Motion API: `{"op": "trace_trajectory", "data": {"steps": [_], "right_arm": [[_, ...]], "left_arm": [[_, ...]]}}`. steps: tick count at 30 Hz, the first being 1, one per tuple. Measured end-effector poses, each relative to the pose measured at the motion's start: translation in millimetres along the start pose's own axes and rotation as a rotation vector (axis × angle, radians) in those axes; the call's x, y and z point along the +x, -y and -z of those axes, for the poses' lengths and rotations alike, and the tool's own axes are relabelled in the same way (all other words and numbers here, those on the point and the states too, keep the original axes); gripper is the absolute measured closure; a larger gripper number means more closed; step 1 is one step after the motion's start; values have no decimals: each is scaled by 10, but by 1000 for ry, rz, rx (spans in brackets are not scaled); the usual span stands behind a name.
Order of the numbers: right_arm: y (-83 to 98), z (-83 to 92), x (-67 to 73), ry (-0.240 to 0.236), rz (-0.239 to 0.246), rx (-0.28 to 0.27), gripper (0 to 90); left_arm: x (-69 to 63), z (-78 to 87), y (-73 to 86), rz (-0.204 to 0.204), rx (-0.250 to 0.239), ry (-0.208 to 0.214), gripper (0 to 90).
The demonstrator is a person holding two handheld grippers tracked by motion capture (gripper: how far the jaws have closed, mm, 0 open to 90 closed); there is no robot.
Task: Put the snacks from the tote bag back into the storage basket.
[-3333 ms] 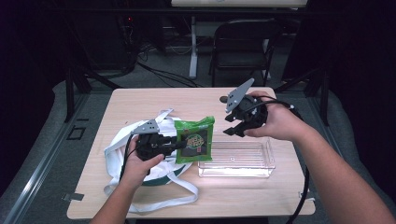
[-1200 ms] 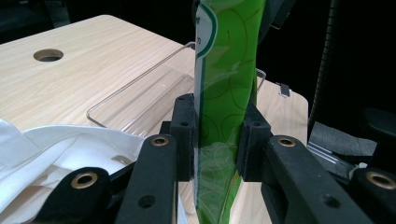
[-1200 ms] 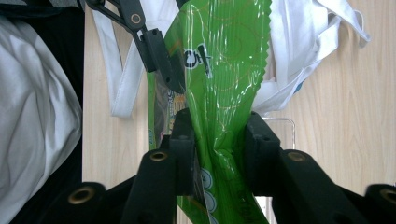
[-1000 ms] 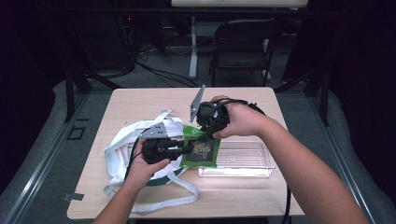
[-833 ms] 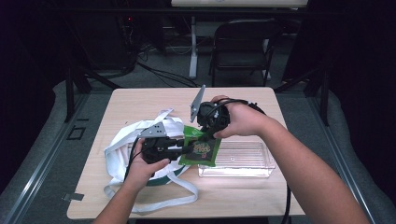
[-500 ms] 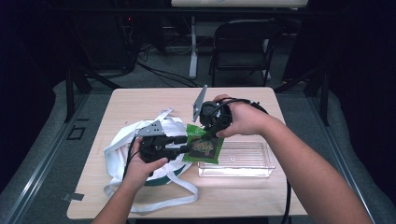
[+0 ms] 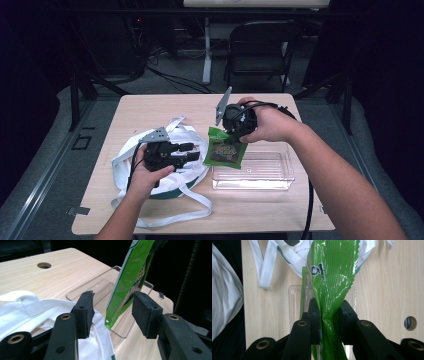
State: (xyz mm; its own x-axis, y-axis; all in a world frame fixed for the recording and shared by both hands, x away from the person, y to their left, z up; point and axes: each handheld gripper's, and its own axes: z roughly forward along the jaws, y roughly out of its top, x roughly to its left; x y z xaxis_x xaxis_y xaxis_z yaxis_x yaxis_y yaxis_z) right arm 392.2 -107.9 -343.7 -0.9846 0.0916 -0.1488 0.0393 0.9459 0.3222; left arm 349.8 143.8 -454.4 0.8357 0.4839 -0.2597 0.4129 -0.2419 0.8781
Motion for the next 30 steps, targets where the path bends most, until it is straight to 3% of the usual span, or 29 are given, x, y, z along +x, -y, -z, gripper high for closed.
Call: {"op": "trace_trajectory", "data": {"steps": [8, 13, 30], "right_arm": [[80, 43, -65, 34, -10, 11, 747], [124, 58, -122, 62, -6, 45, 746], [183, -110, -235, 103, 17, 94, 744]], "left_arm": [[47, 42, 11, 16, -1, -14, 491], [93, 69, 24, 26, -3, -23, 487], [248, 162, 72, 71, -3, -96, 473]]}}
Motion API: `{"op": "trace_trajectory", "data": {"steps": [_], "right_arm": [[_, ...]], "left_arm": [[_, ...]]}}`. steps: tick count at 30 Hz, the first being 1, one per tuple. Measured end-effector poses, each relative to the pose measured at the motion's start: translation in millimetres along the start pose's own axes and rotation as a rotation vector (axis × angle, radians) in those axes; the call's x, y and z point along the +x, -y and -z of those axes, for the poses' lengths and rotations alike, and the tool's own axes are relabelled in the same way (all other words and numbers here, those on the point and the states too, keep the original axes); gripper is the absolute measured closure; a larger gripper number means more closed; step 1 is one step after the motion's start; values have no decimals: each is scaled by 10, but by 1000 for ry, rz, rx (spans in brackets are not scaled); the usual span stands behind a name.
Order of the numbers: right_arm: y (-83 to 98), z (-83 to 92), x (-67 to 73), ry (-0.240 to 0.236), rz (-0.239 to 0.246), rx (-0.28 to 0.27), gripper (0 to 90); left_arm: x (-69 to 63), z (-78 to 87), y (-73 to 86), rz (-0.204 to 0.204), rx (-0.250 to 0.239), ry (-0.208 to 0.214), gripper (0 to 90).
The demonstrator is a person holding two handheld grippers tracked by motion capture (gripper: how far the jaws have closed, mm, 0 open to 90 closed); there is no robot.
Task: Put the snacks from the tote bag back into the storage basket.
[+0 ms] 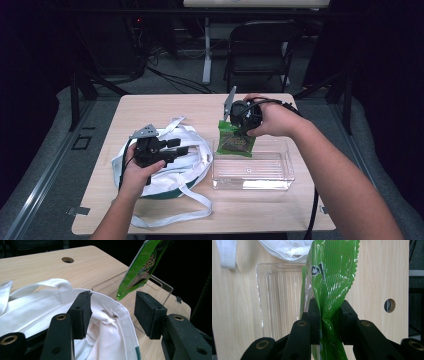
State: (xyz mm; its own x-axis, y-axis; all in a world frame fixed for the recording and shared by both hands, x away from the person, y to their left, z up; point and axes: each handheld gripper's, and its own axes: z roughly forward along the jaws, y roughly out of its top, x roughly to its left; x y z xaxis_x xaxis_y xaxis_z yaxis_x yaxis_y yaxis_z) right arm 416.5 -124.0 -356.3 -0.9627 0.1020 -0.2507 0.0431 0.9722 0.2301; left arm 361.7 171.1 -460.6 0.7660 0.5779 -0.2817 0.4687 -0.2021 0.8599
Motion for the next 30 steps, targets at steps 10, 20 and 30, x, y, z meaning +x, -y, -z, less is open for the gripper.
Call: {"op": "trace_trajectory", "data": {"steps": [10, 20, 30], "right_arm": [[10, -149, -40, 37, 13, 11, 745], [-16, -435, -7, 74, 55, 51, 746], [25, -688, -10, 94, 59, 39, 745]], "left_arm": [[52, 13, 16, 9, 6, -21, 475], [92, 41, 23, 18, 2, -38, 475], [103, 30, 29, 19, 10, -46, 475]]}}
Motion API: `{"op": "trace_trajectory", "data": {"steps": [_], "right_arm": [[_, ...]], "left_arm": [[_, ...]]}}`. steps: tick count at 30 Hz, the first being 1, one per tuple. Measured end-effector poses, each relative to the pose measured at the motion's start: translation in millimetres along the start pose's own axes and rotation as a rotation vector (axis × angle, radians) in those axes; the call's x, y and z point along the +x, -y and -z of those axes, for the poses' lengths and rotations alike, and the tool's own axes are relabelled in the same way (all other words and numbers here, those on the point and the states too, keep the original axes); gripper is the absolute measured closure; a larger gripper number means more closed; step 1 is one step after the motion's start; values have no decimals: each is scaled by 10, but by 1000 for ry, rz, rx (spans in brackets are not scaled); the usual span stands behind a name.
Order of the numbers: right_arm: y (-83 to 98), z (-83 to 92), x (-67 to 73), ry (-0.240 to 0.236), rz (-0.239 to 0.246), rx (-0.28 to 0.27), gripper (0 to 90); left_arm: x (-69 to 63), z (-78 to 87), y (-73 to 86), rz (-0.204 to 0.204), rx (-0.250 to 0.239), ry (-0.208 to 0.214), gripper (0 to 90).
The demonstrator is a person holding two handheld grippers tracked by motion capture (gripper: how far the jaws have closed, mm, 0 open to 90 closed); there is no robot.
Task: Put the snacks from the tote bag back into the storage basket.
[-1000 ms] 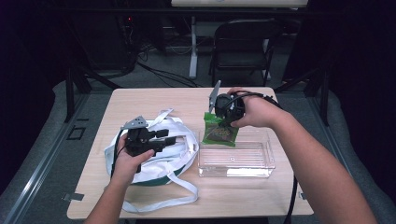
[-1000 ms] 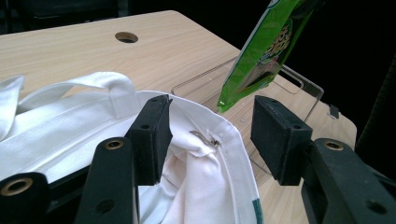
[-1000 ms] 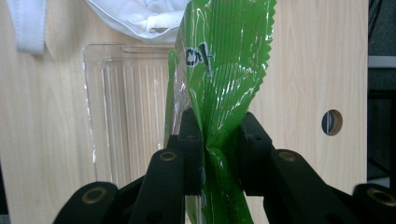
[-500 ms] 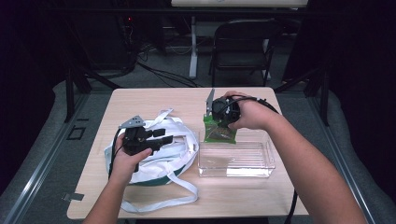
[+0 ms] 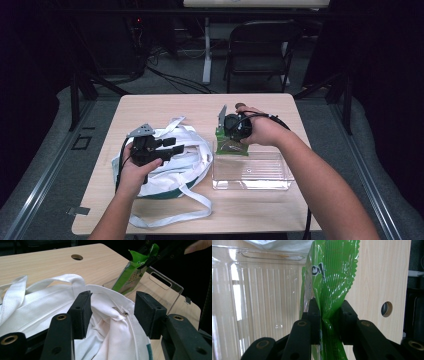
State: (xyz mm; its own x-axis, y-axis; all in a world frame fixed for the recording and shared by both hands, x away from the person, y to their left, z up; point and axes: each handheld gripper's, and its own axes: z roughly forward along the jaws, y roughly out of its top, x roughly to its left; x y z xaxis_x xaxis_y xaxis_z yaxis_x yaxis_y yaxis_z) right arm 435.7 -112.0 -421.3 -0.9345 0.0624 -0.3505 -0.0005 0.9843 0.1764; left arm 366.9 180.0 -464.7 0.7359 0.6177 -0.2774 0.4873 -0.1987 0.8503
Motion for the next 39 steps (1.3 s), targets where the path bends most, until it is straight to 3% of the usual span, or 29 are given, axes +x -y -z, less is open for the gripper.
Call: {"op": "trace_trajectory", "data": {"steps": [29, 39], "right_arm": [[-23, -212, -32, 17, 38, -3, 739], [-5, -260, -47, 21, 23, -24, 715]], "left_arm": [[53, 6, 28, 18, 1, -13, 481], [69, -5, 45, 26, 1, -14, 481]]}}
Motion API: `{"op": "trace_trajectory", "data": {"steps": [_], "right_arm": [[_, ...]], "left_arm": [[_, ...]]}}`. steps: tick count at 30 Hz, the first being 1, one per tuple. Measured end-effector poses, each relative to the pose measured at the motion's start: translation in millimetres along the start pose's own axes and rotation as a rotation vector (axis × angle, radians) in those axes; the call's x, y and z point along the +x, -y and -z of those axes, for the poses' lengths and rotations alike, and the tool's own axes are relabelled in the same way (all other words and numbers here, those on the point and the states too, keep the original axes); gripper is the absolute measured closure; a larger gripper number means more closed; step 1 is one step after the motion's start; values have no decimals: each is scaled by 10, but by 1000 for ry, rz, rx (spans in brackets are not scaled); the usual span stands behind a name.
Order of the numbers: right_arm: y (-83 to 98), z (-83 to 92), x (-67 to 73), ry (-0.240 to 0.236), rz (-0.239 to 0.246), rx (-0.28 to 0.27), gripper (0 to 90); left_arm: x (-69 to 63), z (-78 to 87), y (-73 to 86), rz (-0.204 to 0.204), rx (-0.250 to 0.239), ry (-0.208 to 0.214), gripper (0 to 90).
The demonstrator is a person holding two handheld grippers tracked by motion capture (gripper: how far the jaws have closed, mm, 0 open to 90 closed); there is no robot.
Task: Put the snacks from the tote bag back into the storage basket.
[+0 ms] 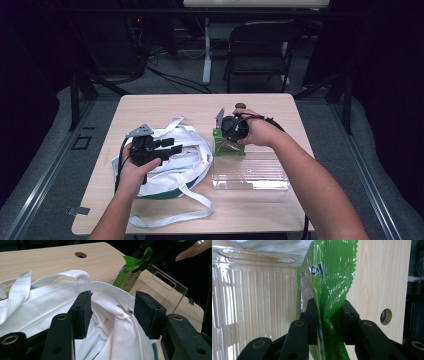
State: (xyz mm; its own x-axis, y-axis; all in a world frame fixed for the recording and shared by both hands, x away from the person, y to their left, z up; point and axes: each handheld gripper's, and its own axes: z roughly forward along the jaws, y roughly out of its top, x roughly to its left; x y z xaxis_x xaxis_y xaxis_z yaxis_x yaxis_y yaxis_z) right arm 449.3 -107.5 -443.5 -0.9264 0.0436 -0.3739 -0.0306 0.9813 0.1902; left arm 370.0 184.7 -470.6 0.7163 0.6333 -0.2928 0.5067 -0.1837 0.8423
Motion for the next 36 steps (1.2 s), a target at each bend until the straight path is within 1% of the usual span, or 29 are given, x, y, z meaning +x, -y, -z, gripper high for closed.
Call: {"op": "trace_trajectory", "data": {"steps": [5, 6, 11, 13, 18, 20, 24, 29, 36], "right_arm": [[20, -7, -15, 4, -15, 4, 676], [28, -7, -22, 14, -23, 4, 658], [47, -2, -34, 14, -43, 3, 635], [52, 2, -42, 13, -50, -1, 614], [74, 21, -59, 35, -60, 4, 542], [82, 26, -63, 37, -65, 1, 524], [93, 54, -72, 42, -83, -18, 495], [95, 68, -70, 45, -83, -19, 468], [97, 89, -68, 41, -91, -25, 456]], "left_arm": [[5, -10, 7, 2, 5, -1, 481], [5, -10, 7, 2, 5, -1, 481], [15, -4, 9, 8, 1, -3, 480], [19, -5, 12, 10, 3, -4, 480], [33, 7, 22, 12, 5, -11, 480], [33, 12, 28, 18, 2, -12, 480], [36, 14, 34, 22, 0, -14, 480], [35, 10, 34, 22, 6, -15, 480], [43, 16, 37, 24, 3, -24, 480]]}}
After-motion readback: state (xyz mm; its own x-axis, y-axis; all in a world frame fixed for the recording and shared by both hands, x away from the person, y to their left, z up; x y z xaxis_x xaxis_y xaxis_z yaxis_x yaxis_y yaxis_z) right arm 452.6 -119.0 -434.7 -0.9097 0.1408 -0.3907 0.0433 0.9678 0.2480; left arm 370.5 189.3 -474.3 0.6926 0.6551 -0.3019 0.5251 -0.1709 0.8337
